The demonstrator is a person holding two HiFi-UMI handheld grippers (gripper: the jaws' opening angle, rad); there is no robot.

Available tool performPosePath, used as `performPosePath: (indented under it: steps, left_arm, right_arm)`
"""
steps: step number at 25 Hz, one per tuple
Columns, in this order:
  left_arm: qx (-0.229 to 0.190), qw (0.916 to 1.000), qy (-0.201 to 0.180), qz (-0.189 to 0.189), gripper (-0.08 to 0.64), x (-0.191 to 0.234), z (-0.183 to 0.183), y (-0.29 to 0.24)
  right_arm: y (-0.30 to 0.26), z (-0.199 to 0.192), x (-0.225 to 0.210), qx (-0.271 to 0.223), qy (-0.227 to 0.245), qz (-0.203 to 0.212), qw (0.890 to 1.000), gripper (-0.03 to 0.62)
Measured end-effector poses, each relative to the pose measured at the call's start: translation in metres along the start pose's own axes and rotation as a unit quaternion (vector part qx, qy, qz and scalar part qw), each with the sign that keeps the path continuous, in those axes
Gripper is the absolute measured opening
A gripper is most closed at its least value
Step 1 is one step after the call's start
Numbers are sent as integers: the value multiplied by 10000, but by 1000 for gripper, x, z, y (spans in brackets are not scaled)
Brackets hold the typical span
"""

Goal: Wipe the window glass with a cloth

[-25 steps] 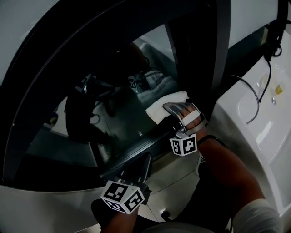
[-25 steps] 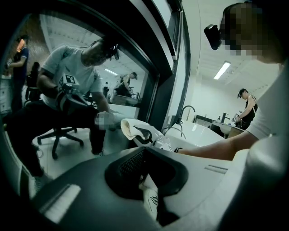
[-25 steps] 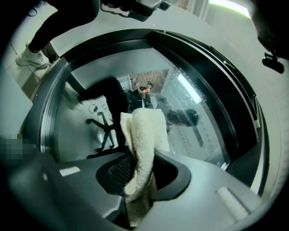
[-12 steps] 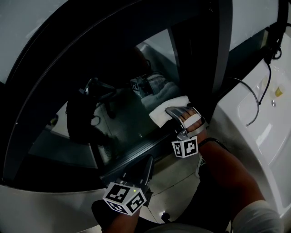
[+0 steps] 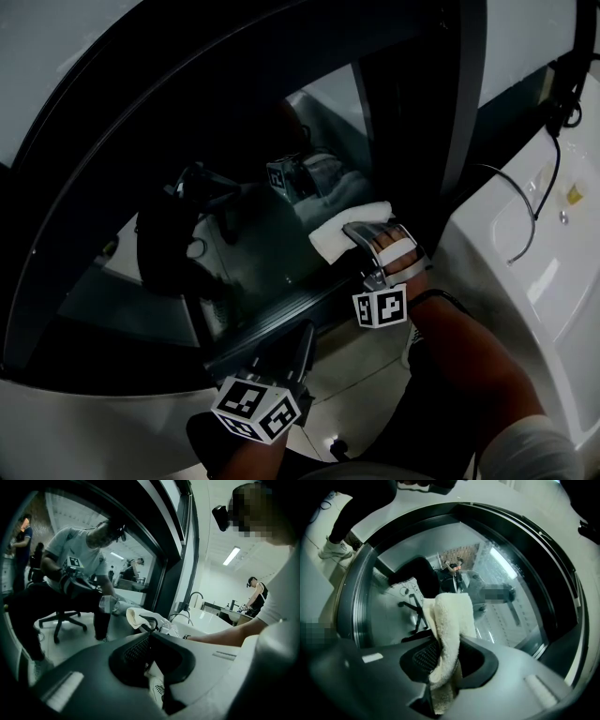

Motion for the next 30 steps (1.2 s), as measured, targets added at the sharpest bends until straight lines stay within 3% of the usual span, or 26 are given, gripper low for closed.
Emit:
performPosePath:
  steps: [9,13,21,27,30]
  left_arm:
    - [-87,10000,-5,31,17,0,-5,13]
    - [-100,9999,-86,37,17,-8,-5,29]
    - [-236,9996,-106,113,17,-7,1,56]
    - [-513,9987,-53,30,17,-13,12,63]
    - [-612,9981,-37,26,17,-12,17,71]
  right_arm:
    - [0,0,-2,223,-538,269,9979,89]
    - [3,4,-6,290,-1187,807,9892,86]
    - [24,20,-20,336,-1718,1335,9755,86]
    - [54,40,-36,338,-2075,1581,9648,86]
    - [69,55,-52,267,-1940,1557,9682,86]
Point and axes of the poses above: the fingertips, and each gripper's own axes: y backward along the fingers, x to its left, z out of its top, the point moved 2 cm from there along y, backward along the fingers, and after that the axes turned 1 degree about y, right-handed, at the moved point
